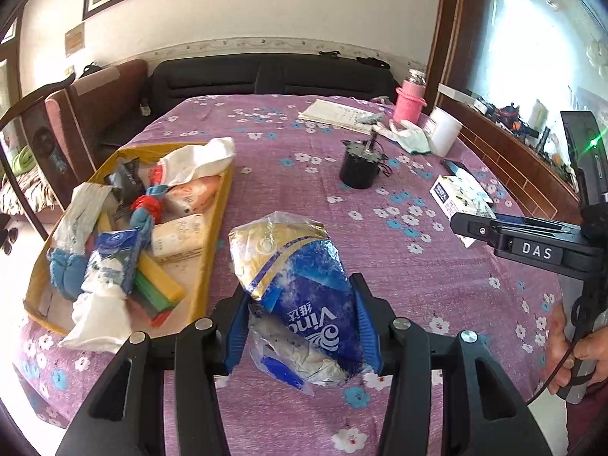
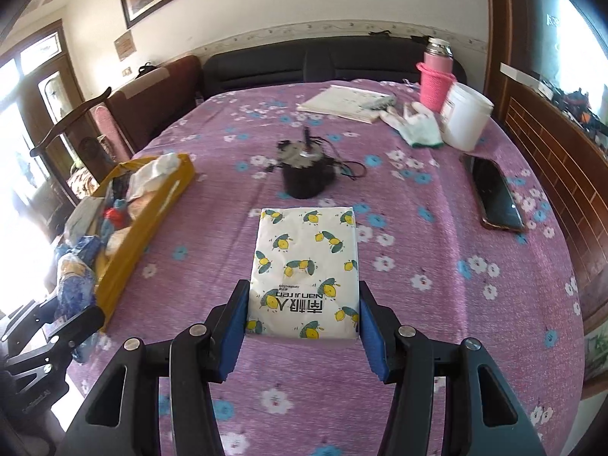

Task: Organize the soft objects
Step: 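Carry both tissue packs over the tray and open both tools to drop them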

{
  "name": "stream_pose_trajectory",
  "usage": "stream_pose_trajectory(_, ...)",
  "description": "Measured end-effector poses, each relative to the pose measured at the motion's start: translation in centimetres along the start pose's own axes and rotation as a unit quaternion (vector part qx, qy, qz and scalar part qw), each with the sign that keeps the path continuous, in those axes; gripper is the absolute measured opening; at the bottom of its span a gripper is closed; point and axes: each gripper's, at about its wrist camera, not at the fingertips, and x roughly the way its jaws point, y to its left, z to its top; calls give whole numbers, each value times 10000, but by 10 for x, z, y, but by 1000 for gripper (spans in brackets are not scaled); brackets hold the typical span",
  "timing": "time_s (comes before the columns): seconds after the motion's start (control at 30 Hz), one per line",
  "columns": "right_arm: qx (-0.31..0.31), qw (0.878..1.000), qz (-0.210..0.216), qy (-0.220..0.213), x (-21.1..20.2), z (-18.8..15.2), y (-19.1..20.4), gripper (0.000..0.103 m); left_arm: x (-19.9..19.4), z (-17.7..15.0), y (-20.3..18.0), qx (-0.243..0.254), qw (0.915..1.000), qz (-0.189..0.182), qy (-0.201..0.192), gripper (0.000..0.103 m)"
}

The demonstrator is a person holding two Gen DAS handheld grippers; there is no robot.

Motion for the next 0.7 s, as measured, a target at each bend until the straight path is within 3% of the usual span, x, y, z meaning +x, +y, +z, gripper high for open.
stream_pose_trajectory(0.33,-400,9988,271,-11,0,12,55,57,-23,2,60,-433,9986,252,-178,48)
stream_pose_trajectory(0.7,-786,9934,807,195,26,23,119,58,-53,16,156,-1015,9887,1019,-414,48)
